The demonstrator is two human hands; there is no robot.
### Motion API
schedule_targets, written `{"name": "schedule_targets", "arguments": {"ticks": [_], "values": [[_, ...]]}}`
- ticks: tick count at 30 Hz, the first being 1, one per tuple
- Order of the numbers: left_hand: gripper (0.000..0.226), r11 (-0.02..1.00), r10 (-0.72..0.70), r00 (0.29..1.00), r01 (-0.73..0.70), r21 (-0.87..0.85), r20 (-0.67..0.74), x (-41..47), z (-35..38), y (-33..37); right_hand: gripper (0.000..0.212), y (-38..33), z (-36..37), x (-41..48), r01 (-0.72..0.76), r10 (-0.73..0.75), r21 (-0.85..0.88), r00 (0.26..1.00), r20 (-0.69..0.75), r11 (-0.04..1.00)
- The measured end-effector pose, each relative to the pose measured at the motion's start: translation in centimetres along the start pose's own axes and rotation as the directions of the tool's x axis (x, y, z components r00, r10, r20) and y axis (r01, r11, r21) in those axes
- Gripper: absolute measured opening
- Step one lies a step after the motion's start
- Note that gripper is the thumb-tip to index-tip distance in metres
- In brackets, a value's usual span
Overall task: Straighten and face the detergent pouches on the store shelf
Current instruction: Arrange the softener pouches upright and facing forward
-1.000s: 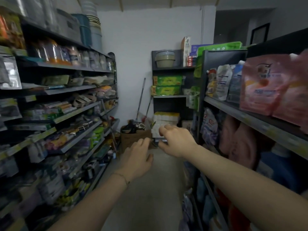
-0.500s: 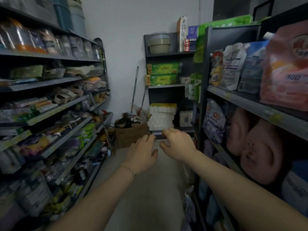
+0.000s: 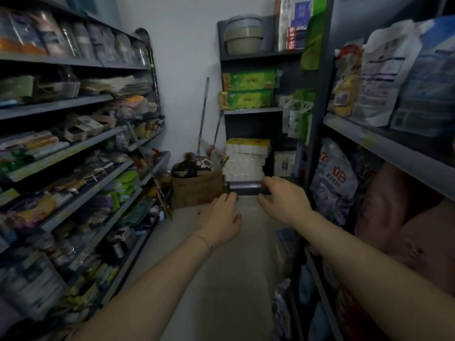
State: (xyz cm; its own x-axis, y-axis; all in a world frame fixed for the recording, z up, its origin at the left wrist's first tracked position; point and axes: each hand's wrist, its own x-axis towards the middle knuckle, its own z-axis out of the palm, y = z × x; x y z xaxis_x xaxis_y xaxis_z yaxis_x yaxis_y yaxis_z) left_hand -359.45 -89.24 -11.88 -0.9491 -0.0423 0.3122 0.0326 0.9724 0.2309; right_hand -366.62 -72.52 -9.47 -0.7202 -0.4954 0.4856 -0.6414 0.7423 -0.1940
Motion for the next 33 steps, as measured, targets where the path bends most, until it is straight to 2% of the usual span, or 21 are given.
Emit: {"name": "schedule_targets", "arguments": {"ticks": [5, 12, 19, 26, 33], "values": [[0.033, 0.997, 0.0, 0.998, 0.005, -0.078, 0.057, 3.1, 3.9, -0.6, 0.024, 3.2, 4.2, 1.6, -0.052, 0.05, 0.01, 0.994, 0.093, 0.999], [0.038, 0.989, 0.025, 0.996, -0.011, -0.146, 0.09, 10.6, 7.6, -3.5, 0.026, 7.2, 8.1, 6.5, -0.092, 0.094, -0.021, 0.989, 0.116, 0.996], [0.039, 0.987, 0.142, 0.985, -0.133, -0.092, 0.095, 20.7, 8.3, -9.2, 0.026, 8.7, 12.1, 16.2, -0.157, 0.163, -0.067, 0.981, 0.1, 0.985], [0.037, 0.955, 0.283, 0.958, -0.278, -0.101, 0.038, 32.4, 6.6, -14.1, 0.026, 10.3, 12.9, 25.2, -0.199, 0.194, -0.146, 0.98, -0.05, 0.969], [0.038, 0.87, 0.485, 0.874, -0.478, -0.118, 0.038, 40.7, 7.0, -12.6, 0.02, 14.3, 8.2, 26.3, -0.319, 0.264, -0.312, 0.942, -0.205, 0.895]]}}
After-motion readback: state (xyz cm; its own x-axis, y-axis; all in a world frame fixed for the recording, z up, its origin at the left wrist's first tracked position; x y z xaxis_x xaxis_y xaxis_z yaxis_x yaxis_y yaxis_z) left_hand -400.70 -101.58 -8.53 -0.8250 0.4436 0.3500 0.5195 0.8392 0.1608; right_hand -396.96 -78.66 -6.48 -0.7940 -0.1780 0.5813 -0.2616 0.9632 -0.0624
